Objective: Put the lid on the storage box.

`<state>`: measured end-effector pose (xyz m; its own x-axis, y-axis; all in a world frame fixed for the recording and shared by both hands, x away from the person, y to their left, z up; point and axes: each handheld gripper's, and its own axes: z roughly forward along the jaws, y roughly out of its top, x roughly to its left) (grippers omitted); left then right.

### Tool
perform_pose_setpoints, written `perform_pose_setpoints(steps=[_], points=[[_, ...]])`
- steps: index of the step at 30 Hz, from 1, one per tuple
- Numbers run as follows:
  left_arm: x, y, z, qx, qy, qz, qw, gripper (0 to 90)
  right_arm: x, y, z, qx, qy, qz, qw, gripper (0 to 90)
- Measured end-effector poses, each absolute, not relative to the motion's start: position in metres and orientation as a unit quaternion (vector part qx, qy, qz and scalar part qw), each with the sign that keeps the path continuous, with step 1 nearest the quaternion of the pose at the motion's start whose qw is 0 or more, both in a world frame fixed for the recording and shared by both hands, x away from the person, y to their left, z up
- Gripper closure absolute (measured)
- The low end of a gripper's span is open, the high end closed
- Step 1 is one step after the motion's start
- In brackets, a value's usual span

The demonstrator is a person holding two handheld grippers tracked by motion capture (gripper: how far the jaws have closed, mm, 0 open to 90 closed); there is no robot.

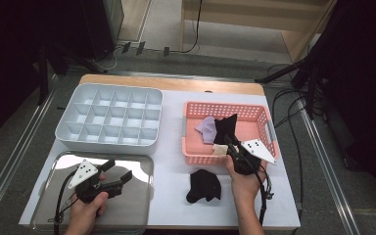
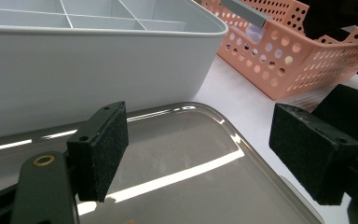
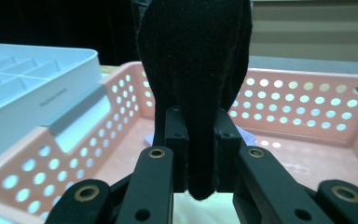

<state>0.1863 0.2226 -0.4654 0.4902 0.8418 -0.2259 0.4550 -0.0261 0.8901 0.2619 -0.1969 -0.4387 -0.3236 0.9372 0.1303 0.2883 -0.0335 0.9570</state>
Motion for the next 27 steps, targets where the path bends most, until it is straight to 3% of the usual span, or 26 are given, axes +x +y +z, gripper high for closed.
perform_pose_setpoints(steps=[27], points=[[0.186, 0.223, -0.465, 0.689, 0.474, 0.192, 0.514, 21.5, 0.214, -0.209, -0.429, 0.505, 0.597, 0.55, 0.293, 80.8]])
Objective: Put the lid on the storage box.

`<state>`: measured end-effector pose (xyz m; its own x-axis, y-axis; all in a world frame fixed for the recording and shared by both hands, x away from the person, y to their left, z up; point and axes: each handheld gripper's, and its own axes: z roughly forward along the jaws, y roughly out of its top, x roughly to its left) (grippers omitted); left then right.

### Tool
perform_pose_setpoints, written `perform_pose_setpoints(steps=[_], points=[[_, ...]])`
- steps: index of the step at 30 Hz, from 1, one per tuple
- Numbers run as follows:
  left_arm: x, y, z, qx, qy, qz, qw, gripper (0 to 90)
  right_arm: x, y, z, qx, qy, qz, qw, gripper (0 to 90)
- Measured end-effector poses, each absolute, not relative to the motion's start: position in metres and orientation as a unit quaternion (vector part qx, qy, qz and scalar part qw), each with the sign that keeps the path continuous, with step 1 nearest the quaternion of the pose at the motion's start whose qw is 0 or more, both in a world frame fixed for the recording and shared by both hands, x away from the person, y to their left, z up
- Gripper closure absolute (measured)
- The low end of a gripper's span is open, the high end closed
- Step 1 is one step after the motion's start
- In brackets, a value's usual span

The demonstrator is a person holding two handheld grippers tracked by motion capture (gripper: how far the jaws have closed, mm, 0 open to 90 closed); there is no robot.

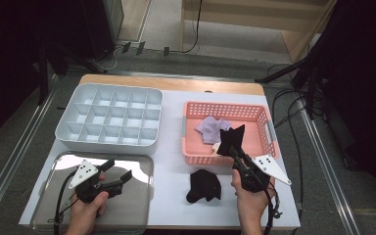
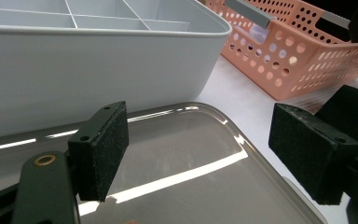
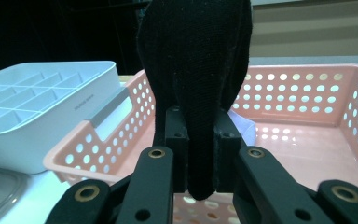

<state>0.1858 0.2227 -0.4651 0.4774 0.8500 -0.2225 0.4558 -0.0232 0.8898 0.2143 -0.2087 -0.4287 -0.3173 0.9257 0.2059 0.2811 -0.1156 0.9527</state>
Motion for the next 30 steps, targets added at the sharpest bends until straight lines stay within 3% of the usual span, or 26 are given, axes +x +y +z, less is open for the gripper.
perform_pose_setpoints(steps=[30], points=[[0.176, 0.201, -0.449, 0.695, 0.446, 0.209, 0.524, 22.7, 0.144, -0.214, -0.445, 0.505, 0.609, 0.558, 0.25, 80.9]])
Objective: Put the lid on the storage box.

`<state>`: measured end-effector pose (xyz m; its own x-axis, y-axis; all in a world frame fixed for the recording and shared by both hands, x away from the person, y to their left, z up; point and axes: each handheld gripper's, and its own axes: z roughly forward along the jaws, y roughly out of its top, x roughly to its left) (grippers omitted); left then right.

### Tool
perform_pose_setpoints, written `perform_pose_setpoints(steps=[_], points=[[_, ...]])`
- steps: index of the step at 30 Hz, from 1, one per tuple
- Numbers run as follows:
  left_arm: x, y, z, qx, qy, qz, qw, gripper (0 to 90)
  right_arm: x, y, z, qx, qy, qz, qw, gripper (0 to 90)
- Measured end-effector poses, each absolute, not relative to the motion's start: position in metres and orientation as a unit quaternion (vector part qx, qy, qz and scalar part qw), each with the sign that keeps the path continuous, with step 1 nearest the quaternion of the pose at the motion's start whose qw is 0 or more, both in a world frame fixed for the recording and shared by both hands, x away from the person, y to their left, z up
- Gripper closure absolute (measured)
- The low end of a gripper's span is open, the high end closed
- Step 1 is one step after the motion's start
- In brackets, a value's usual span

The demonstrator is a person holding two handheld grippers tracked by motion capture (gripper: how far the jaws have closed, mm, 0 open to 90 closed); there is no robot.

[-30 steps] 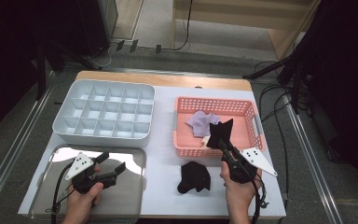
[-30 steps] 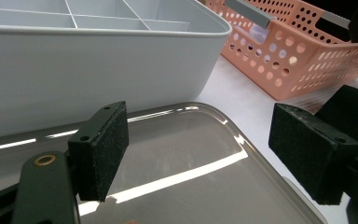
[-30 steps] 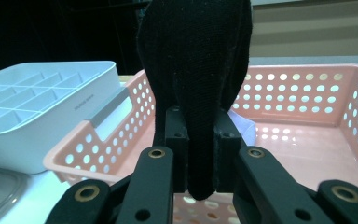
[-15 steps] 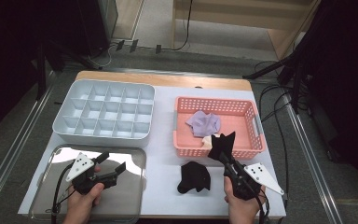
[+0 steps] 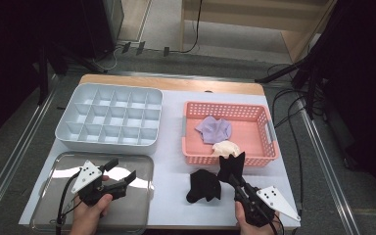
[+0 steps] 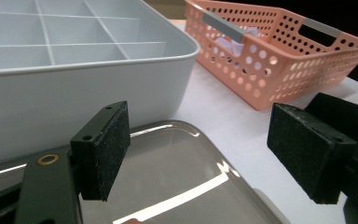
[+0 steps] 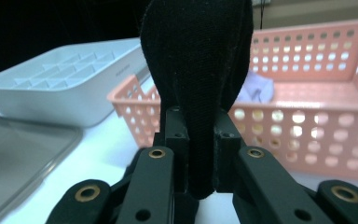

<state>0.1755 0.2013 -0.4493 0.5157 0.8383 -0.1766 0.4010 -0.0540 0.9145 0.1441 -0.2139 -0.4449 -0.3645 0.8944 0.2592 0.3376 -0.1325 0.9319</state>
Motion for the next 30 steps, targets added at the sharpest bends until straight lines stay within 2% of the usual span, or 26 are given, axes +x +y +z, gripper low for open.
perform_pose_setpoints(steps=[8, 18, 24, 25, 27, 28, 29, 30], points=[[0.171, 0.187, -0.448, 0.7, 0.436, 0.189, 0.533, 22.7, 0.146, -0.236, -0.466, 0.554, 0.611, 0.519, 0.227, 80.9], [0.169, 0.182, -0.45, 0.709, 0.428, 0.185, 0.529, 22.7, 0.156, -0.28, -0.487, 0.604, 0.603, 0.458, 0.247, 81.0], [0.169, 0.185, -0.45, 0.708, 0.43, 0.186, 0.528, 22.6, 0.162, -0.301, -0.494, 0.629, 0.591, 0.453, 0.222, 79.6], [0.169, 0.185, -0.45, 0.708, 0.43, 0.186, 0.528, 22.6, 0.162, -0.301, -0.493, 0.627, 0.592, 0.452, 0.226, 75.6], [0.169, 0.184, -0.45, 0.709, 0.43, 0.185, 0.527, 22.6, 0.162, -0.301, -0.49, 0.624, 0.585, 0.461, 0.238, 52.8], [0.169, 0.184, -0.45, 0.71, 0.429, 0.186, 0.526, 22.6, 0.161, -0.301, -0.488, 0.624, 0.583, 0.46, 0.243, 45.4], [0.169, 0.184, -0.45, 0.71, 0.43, 0.186, 0.527, 22.6, 0.161, -0.3, -0.484, 0.624, 0.58, 0.461, 0.249, 39.6], [0.168, 0.184, -0.45, 0.71, 0.429, 0.186, 0.527, 22.6, 0.16, -0.298, -0.48, 0.619, 0.579, 0.461, 0.262, 37.4]])
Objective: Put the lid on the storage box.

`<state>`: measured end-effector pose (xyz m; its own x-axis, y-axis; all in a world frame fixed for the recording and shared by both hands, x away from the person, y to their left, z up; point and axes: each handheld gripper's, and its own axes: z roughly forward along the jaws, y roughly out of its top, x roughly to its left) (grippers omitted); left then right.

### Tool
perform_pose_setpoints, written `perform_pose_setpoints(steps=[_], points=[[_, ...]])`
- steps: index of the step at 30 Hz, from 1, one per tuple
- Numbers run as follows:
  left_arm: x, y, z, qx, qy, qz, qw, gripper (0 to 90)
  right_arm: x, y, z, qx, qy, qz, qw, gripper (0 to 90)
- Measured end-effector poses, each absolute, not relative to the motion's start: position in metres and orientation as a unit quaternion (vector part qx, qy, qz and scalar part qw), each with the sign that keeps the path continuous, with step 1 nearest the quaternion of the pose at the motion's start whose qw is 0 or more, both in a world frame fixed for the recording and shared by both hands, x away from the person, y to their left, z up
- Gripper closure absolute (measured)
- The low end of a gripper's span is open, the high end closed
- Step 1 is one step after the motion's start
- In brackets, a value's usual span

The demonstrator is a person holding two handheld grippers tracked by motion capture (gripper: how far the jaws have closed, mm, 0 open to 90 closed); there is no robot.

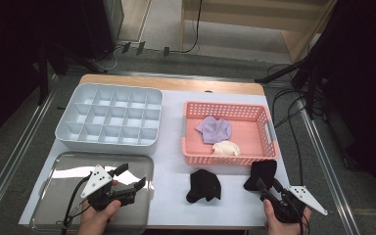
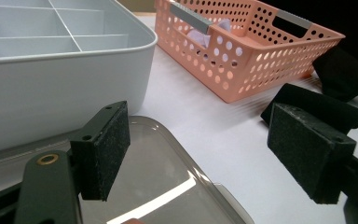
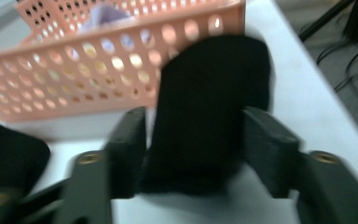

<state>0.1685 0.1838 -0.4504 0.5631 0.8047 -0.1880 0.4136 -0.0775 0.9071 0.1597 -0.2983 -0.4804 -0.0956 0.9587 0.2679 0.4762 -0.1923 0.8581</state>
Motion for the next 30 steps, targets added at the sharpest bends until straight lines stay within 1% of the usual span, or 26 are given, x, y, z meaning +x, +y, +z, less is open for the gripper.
perform_pose_setpoints(steps=[2, 4, 5, 9, 12, 19, 22, 23, 25, 27, 28, 30], points=[[0.168, 0.183, -0.451, 0.711, 0.428, 0.184, 0.527, 22.6, 0.155, -0.293, -0.471, 0.612, 0.576, 0.46, 0.287, 37.4], [0.168, 0.181, -0.451, 0.712, 0.428, 0.184, 0.526, 22.6, 0.151, -0.286, -0.463, 0.598, 0.577, 0.477, 0.288, 40.3], [0.168, 0.18, -0.452, 0.713, 0.427, 0.182, 0.526, 22.6, 0.15, -0.281, -0.461, 0.591, 0.58, 0.483, 0.284, 41.2], [0.166, 0.175, -0.453, 0.717, 0.423, 0.181, 0.524, 22.6, 0.148, -0.248, -0.462, 0.572, 0.601, 0.508, 0.23, 42.8], [0.166, 0.172, -0.453, 0.718, 0.421, 0.18, 0.525, 22.6, 0.147, -0.221, -0.464, 0.55, 0.631, 0.502, 0.217, 42.0], [0.165, 0.169, -0.454, 0.719, 0.419, 0.181, 0.524, 22.7, 0.154, -0.18, -0.474, 0.524, 0.666, 0.501, 0.177, 40.2], [0.163, 0.164, -0.455, 0.721, 0.416, 0.182, 0.524, 22.7, 0.156, -0.167, -0.479, 0.514, 0.685, 0.487, 0.172, 42.0], [0.163, 0.163, -0.455, 0.721, 0.415, 0.182, 0.524, 22.7, 0.156, -0.162, -0.481, 0.51, 0.693, 0.478, 0.178, 44.0], [0.163, 0.161, -0.455, 0.721, 0.413, 0.178, 0.527, 22.7, 0.157, -0.157, -0.484, 0.503, 0.705, 0.461, 0.192, 51.5], [0.163, 0.16, -0.454, 0.721, 0.413, 0.177, 0.528, 22.8, 0.159, -0.156, -0.487, 0.499, 0.715, 0.446, 0.202, 62.1], [0.164, 0.16, -0.454, 0.721, 0.412, 0.176, 0.529, 22.8, 0.16, -0.157, -0.489, 0.498, 0.719, 0.444, 0.197, 68.3], [0.165, 0.16, -0.455, 0.722, 0.413, 0.175, 0.526, 22.8, 0.162, -0.163, -0.489, 0.503, 0.715, 0.452, 0.177, 77.3]])
